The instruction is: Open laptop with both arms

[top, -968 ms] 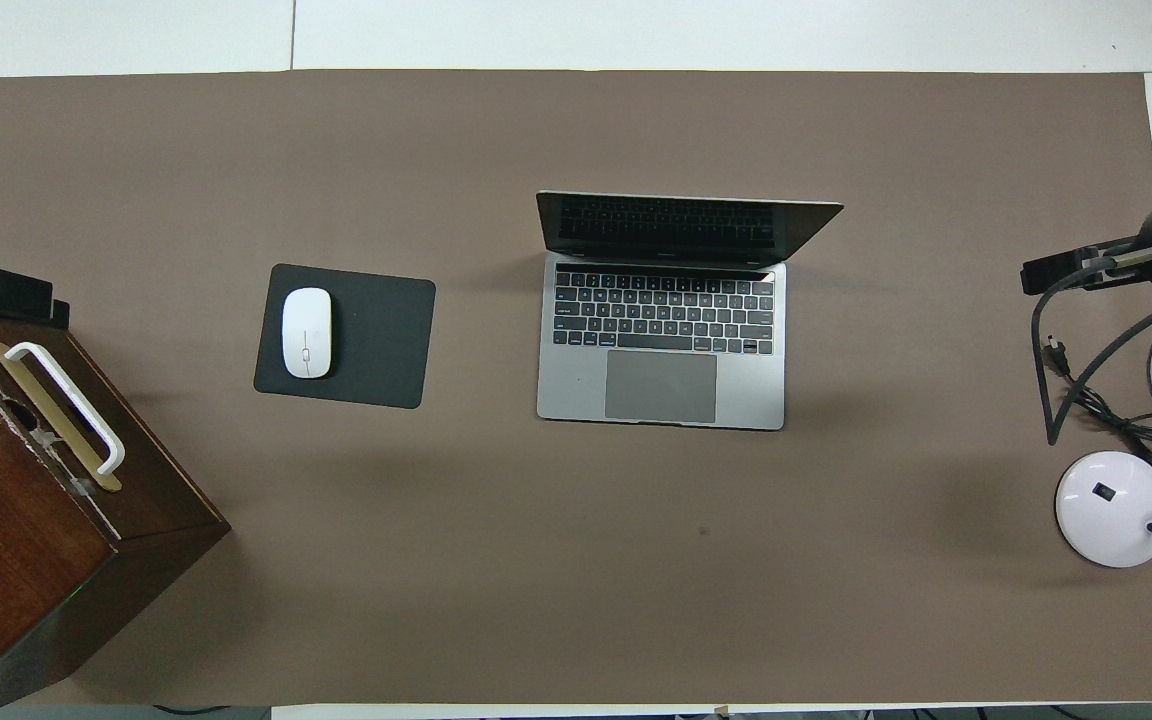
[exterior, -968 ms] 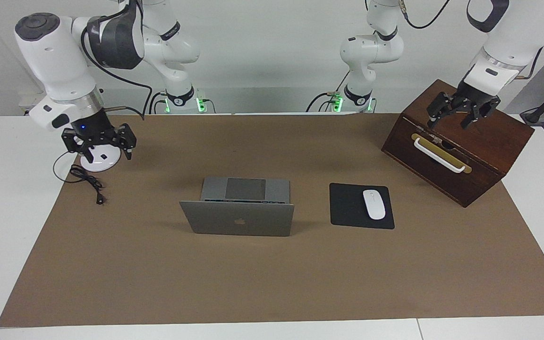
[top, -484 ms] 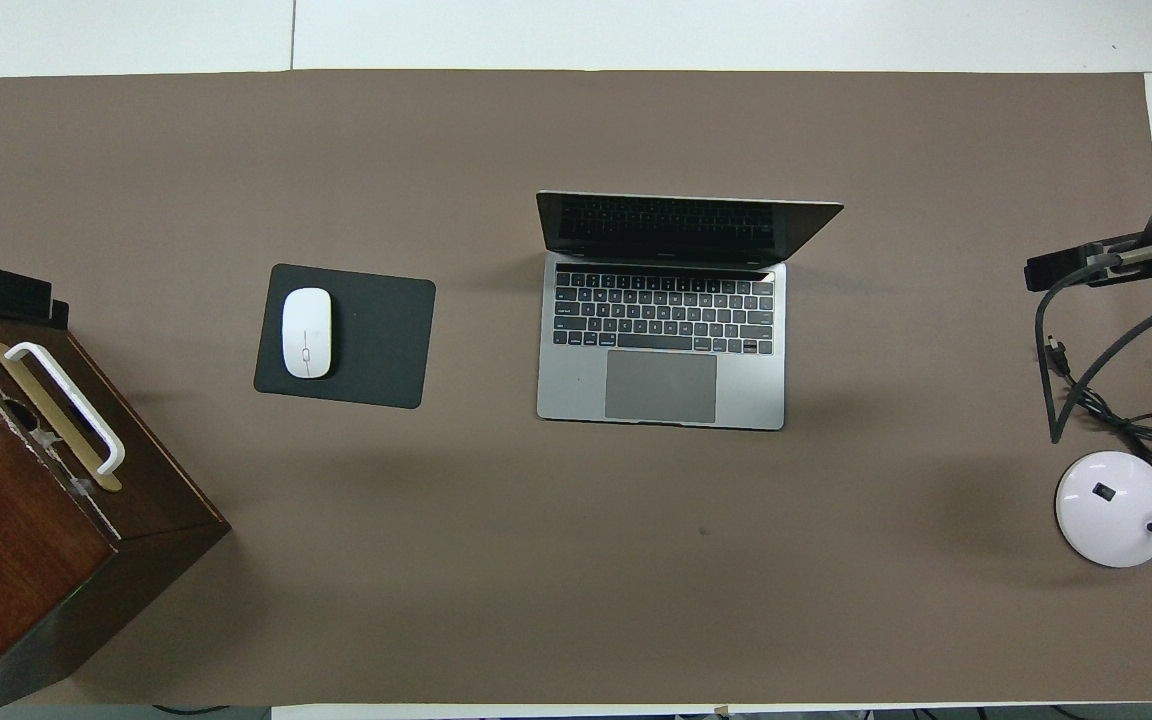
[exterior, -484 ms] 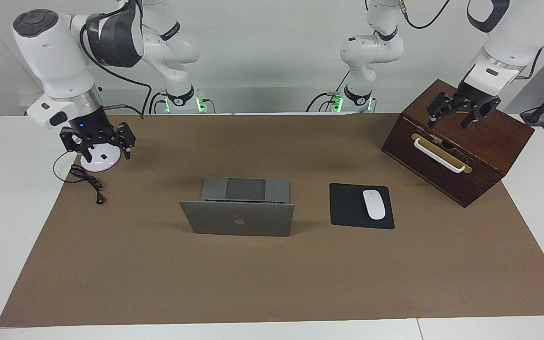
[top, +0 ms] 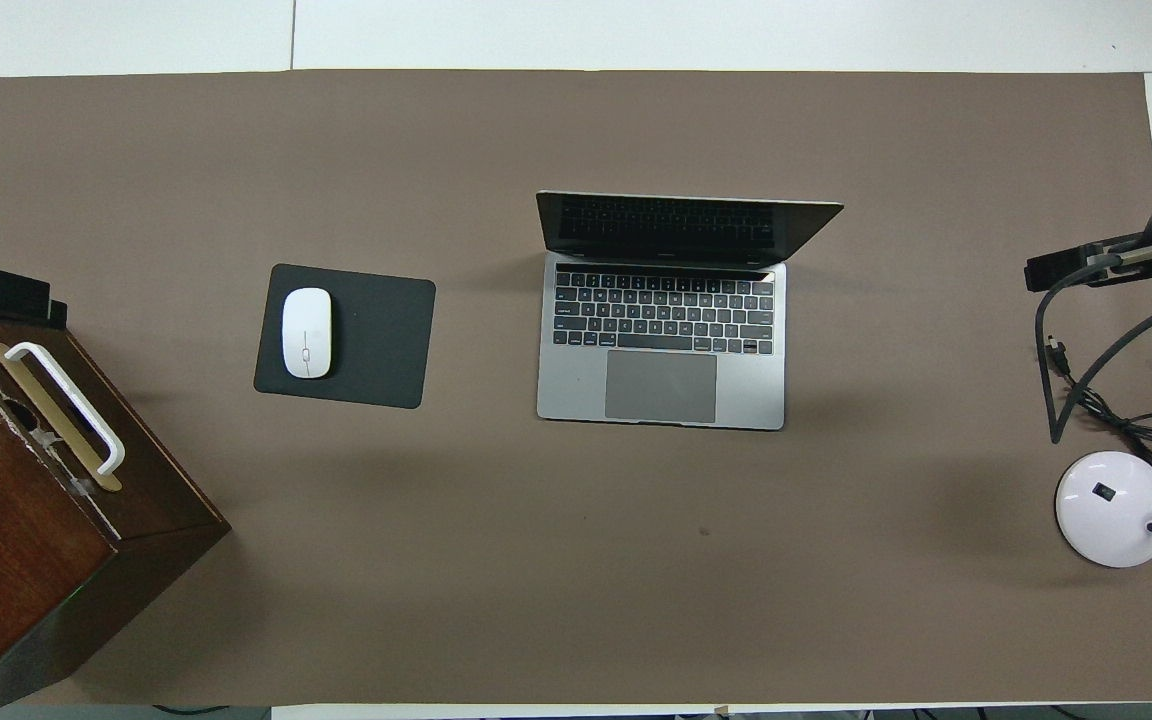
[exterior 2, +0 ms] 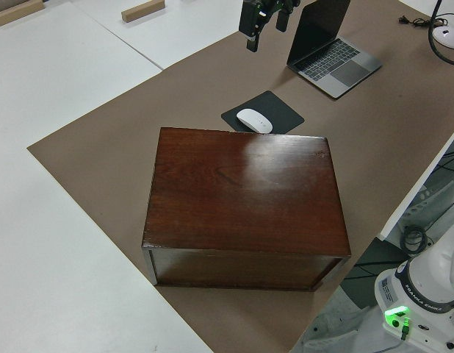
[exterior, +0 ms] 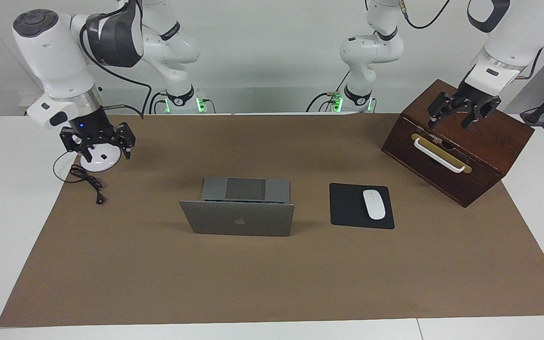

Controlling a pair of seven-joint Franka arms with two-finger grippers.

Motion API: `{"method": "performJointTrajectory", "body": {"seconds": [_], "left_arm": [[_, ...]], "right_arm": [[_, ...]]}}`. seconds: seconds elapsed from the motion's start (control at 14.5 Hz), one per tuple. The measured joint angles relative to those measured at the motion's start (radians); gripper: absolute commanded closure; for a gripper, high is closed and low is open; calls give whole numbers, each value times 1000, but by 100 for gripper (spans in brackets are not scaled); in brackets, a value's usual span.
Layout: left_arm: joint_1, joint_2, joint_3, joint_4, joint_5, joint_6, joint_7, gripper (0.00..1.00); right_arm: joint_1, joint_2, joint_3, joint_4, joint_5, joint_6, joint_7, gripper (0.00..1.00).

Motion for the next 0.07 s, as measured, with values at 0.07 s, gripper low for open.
{"method": "performJointTrajectory", "body": {"seconds": [0.07], "left_arm": [[0, 0, 0, 0, 0, 0, 0, 0]], "right_arm": [[0, 0, 0, 0, 0, 0, 0, 0]]}}
